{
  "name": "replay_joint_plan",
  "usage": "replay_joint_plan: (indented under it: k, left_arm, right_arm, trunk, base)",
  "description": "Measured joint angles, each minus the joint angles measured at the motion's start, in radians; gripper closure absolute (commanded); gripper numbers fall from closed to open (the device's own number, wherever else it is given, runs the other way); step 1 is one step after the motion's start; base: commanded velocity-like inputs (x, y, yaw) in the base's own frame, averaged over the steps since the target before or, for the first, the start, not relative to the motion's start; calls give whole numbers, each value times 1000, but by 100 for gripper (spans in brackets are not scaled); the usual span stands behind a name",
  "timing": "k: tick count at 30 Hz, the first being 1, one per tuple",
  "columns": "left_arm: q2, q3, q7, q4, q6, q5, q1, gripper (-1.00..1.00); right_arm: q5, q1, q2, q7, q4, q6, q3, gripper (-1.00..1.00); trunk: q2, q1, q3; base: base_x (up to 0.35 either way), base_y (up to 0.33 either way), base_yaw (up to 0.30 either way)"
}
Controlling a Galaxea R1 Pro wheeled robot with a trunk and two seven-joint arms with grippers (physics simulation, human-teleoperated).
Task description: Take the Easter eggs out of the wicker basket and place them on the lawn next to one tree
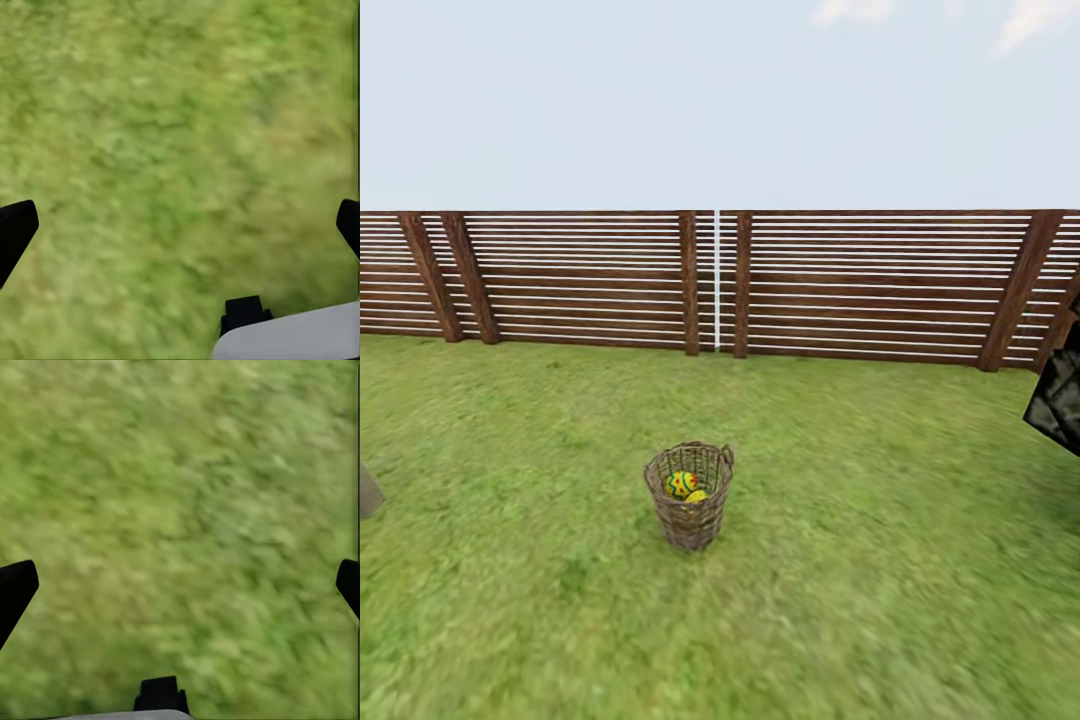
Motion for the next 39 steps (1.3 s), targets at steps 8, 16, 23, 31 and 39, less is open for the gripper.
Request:
replay_joint_plan:
  k: [8, 16, 23, 31, 39]
  left_arm:
    - [-1, 0, 0, 0, 0, 0, 0, -100]
    - [-1, 0, 0, 0, 0, 0, 0, -100]
    - [-1, 0, 0, 0, 0, 0, 0, -100]
    - [-1, 0, 0, 0, 0, 0, 0, -100]
    - [-3, 0, 0, 0, 0, 0, 0, -100]
  right_arm:
    - [0, 0, -1, 2, -3, 0, 0, -100]
    - [0, 0, -1, 3, -3, 0, 0, -100]
    - [0, 0, -1, 2, -3, 0, 0, -100]
    - [0, 0, -1, 2, 0, 0, 0, -100]
    - [0, 0, -1, 2, 2, 0, 0, -100]
  trunk:
    - [0, 0, 0]
    - [0, 0, 0]
    - [0, 0, 0]
    - [0, 0, -4]
    - [0, 0, -7]
  base:
    - [265, -207, 0]
    - [265, -207, 0]
    - [265, -208, 33]
    - [265, -208, 235]
    - [265, -208, 245]
